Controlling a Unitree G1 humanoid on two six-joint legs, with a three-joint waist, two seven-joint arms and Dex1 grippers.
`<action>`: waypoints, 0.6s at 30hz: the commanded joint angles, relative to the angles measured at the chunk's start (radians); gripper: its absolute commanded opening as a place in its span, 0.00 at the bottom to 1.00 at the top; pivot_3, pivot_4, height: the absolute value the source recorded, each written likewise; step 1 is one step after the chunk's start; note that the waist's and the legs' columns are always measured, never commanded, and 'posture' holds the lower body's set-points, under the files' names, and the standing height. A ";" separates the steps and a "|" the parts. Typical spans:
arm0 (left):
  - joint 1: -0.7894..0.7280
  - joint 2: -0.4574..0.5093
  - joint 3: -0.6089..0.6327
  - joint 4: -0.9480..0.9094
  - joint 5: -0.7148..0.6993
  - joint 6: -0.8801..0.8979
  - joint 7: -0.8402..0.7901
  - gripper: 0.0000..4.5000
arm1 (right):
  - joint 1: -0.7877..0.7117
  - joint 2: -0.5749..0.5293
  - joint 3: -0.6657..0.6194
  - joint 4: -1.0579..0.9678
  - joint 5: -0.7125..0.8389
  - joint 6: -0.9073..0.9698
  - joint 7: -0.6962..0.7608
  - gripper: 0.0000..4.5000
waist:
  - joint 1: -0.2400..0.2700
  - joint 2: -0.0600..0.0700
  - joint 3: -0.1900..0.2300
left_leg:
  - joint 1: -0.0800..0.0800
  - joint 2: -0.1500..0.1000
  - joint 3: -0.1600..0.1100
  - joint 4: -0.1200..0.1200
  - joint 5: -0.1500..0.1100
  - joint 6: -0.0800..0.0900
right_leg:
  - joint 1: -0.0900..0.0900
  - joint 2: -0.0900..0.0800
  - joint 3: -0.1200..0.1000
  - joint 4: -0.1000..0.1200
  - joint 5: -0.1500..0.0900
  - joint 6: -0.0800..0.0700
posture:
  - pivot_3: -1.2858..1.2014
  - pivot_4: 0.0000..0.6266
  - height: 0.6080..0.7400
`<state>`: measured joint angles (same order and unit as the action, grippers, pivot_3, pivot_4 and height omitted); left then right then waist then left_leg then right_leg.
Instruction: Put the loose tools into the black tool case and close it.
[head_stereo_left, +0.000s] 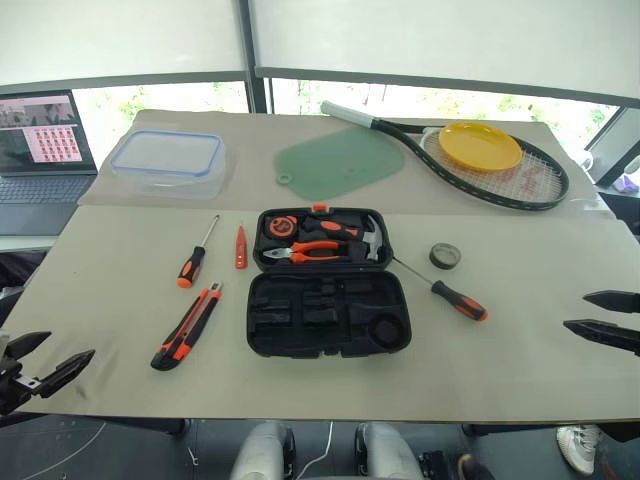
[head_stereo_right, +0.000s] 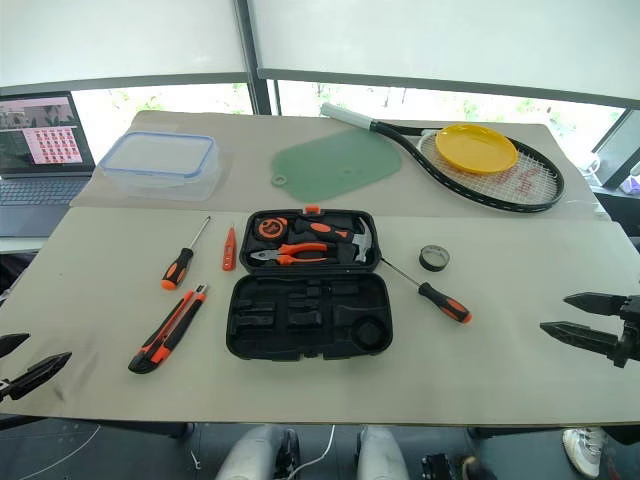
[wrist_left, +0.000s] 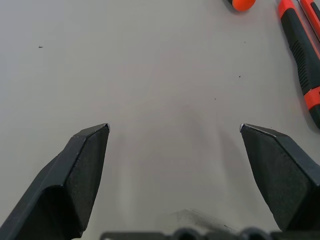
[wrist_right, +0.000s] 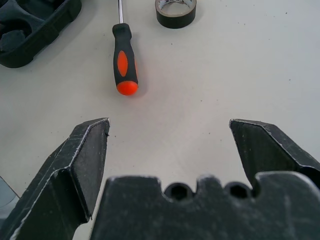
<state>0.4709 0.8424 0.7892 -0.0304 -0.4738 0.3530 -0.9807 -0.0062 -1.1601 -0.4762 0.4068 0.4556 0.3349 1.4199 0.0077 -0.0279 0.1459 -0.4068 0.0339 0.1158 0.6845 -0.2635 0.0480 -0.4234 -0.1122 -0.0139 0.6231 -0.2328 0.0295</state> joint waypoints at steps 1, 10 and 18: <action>-0.025 0.012 0.012 -0.054 0.000 0.049 0.055 1.00 | -0.005 0.015 -0.017 -0.065 0.007 0.005 -0.042 0.99 | 0.000 0.000 0.000 | 0.000 0.000 0.000 0.000 0.000 0.000 | 0.000 0.000 0.000 0.000 0.000 0.000 | 0.52 0.24 0.99; -0.456 0.100 -0.167 -0.250 -0.172 0.622 0.349 1.00 | 0.006 0.064 -0.073 -0.527 0.159 0.246 -0.191 0.99 | 0.009 0.000 0.000 | 0.000 -0.001 -0.001 0.000 0.005 0.004 | 0.002 0.001 0.000 0.003 0.004 0.007 | 0.52 0.24 0.99; -0.886 0.054 -0.551 -0.033 -0.076 0.808 0.470 1.00 | -0.114 0.118 0.026 -0.892 0.361 0.365 -0.301 0.99 | 0.001 -0.003 0.002 | 0.001 -0.001 -0.002 0.000 0.005 0.003 | 0.003 0.006 0.000 0.004 0.005 0.008 | 0.52 0.24 0.99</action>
<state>-0.3671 0.9095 0.2962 -0.1176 -0.5848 1.1609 -0.5195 -0.0789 -1.0433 -0.4611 -0.3994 0.7474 0.6722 1.1491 0.0088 -0.0310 0.1479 -0.4067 0.0324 0.1144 0.6841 -0.2582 0.0512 -0.4217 -0.1057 -0.0133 0.6273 -0.2278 0.0375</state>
